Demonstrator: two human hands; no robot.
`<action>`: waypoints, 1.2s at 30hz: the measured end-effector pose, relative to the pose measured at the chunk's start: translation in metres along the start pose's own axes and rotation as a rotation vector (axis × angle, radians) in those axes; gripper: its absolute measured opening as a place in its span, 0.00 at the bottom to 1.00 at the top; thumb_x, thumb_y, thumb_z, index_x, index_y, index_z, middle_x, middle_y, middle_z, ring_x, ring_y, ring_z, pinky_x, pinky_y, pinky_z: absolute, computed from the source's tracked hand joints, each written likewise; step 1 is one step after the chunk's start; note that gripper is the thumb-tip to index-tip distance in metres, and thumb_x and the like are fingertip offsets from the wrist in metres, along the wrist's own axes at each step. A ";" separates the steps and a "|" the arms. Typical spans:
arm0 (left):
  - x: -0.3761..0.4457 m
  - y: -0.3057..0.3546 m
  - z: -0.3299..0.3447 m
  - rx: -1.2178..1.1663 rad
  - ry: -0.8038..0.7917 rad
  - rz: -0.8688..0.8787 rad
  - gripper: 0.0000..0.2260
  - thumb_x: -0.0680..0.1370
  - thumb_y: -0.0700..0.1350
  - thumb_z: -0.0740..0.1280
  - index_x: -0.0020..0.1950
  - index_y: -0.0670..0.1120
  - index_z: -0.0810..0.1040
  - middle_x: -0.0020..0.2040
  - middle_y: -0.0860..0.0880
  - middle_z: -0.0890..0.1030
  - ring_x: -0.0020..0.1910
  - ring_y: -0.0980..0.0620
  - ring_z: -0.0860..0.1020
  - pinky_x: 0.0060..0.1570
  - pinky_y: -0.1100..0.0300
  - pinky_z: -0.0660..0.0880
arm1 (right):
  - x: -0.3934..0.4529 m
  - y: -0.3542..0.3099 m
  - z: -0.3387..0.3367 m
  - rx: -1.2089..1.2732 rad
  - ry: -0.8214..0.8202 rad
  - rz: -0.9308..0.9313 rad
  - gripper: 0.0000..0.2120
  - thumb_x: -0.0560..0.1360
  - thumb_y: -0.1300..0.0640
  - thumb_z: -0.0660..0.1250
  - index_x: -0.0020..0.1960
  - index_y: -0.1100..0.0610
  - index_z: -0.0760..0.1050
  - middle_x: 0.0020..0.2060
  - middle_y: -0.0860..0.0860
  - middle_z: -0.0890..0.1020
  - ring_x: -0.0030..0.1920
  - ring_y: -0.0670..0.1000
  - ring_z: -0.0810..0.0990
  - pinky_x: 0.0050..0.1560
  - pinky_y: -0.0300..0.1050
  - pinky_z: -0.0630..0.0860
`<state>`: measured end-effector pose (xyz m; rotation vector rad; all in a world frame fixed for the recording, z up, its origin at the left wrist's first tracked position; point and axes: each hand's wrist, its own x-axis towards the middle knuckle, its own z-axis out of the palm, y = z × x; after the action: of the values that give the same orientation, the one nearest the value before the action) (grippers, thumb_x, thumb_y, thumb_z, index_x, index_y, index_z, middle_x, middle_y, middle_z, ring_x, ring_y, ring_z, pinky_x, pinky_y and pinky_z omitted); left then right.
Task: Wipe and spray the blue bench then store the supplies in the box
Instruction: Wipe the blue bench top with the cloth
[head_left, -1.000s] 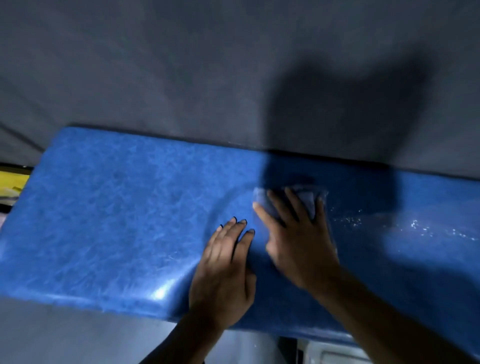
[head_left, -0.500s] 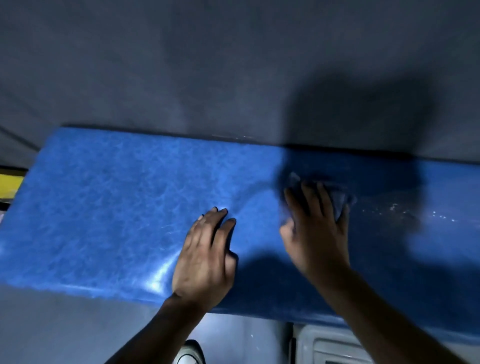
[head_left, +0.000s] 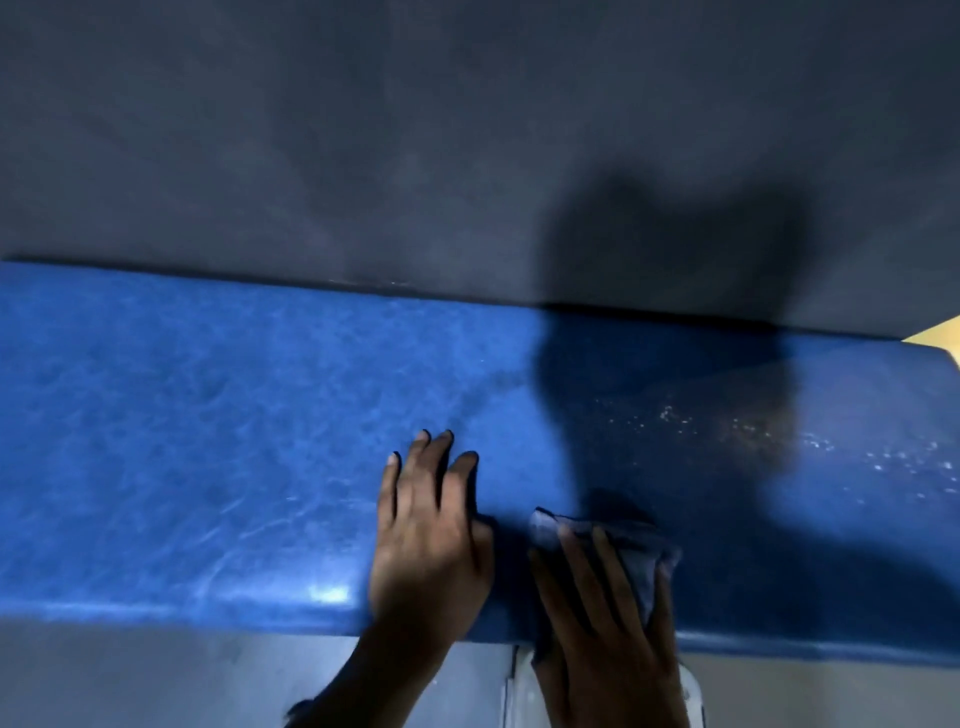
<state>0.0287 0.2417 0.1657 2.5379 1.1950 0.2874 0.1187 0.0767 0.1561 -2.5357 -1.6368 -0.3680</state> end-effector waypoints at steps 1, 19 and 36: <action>0.000 0.000 0.002 0.008 0.013 -0.018 0.24 0.71 0.42 0.66 0.68 0.44 0.76 0.74 0.41 0.72 0.79 0.41 0.65 0.77 0.39 0.60 | 0.003 0.001 0.001 0.010 -0.021 -0.031 0.36 0.61 0.53 0.74 0.70 0.49 0.77 0.73 0.50 0.75 0.74 0.56 0.73 0.69 0.74 0.67; 0.004 -0.008 0.012 0.015 0.080 -0.023 0.28 0.69 0.44 0.62 0.69 0.41 0.75 0.73 0.43 0.73 0.78 0.43 0.67 0.76 0.39 0.61 | 0.227 0.023 0.045 0.135 -0.351 -0.022 0.33 0.72 0.45 0.49 0.77 0.42 0.66 0.79 0.52 0.65 0.81 0.58 0.56 0.71 0.80 0.49; 0.003 0.002 0.004 0.037 0.031 -0.059 0.27 0.71 0.44 0.58 0.70 0.41 0.73 0.74 0.41 0.71 0.79 0.41 0.64 0.78 0.39 0.57 | 0.033 0.057 -0.013 0.158 -0.219 0.093 0.32 0.66 0.49 0.67 0.71 0.44 0.75 0.77 0.51 0.71 0.79 0.58 0.65 0.71 0.75 0.61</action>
<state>0.0331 0.2422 0.1623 2.5328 1.2965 0.2943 0.1816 0.0790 0.1800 -2.5946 -1.5373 0.0482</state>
